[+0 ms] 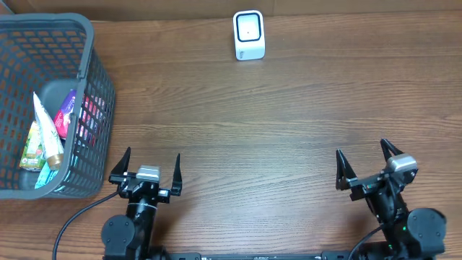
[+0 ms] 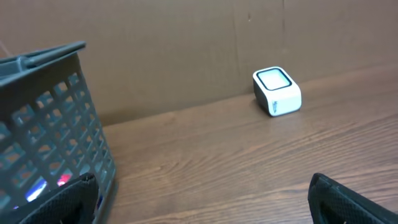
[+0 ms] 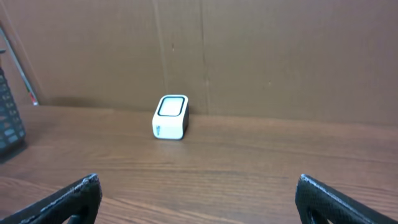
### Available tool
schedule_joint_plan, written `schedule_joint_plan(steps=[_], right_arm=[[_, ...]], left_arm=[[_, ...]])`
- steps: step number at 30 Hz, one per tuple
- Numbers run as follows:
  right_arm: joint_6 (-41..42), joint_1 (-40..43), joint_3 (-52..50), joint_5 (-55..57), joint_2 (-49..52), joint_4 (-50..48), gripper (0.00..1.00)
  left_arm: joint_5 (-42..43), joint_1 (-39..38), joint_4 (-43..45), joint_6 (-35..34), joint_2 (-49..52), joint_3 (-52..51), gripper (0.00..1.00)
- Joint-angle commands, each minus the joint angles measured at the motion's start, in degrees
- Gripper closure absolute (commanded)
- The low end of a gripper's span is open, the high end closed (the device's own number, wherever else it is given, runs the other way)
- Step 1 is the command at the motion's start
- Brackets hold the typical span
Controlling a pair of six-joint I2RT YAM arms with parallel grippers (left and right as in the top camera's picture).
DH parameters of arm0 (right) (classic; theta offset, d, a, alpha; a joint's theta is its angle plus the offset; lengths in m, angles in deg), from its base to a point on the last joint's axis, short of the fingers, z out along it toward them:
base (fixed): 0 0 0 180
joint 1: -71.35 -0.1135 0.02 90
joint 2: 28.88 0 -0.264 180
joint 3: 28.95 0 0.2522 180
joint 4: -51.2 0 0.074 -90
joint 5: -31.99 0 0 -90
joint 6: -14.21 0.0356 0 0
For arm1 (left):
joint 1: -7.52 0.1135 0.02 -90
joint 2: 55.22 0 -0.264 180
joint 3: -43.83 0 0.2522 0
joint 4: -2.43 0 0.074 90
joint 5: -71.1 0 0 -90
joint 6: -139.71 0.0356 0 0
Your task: Scan the item barcode
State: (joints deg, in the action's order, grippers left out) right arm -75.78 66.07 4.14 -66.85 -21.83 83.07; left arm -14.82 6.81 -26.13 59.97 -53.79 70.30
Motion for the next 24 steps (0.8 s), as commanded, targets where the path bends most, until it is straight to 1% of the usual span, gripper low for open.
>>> schedule_joint_plan(steps=[1, 7, 11, 14, 15, 17, 24], right_arm=[[-0.07, 0.11, 7.26, -0.5, 4.96, 2.12, 0.0], [-0.07, 0.11, 16.11, -0.85, 11.63, 7.13, 0.0], [-0.04, 0.11, 20.98, -1.79, 14.62, 8.26, 0.0], [-0.07, 0.11, 25.03, -1.79, 17.11, 10.58, 0.0], [-0.07, 0.11, 27.45, -1.79, 18.91, 12.57, 0.0], [-0.04, 0.11, 30.01, -1.81, 21.03, 15.1, 0.0], [-0.04, 0.11, 41.07, -5.27, 31.19, 26.21, 0.0]], left_arm=[[0.07, 0.33, -2.71, -1.33, 3.52, 6.47, 0.0], [0.04, 0.31, -5.46, -1.31, 13.51, 15.89, 0.0], [0.26, 0.33, -8.98, -1.97, 22.29, 24.92, 0.0], [0.92, 0.33, -13.86, -1.97, 29.75, 33.35, 0.0], [1.11, 0.31, -16.94, -1.97, 33.83, 38.12, 0.0], [2.12, 0.33, -21.16, -1.97, 38.71, 44.04, 0.0], [8.02, 0.31, -37.2, -1.99, 56.11, 66.82, 0.0]])
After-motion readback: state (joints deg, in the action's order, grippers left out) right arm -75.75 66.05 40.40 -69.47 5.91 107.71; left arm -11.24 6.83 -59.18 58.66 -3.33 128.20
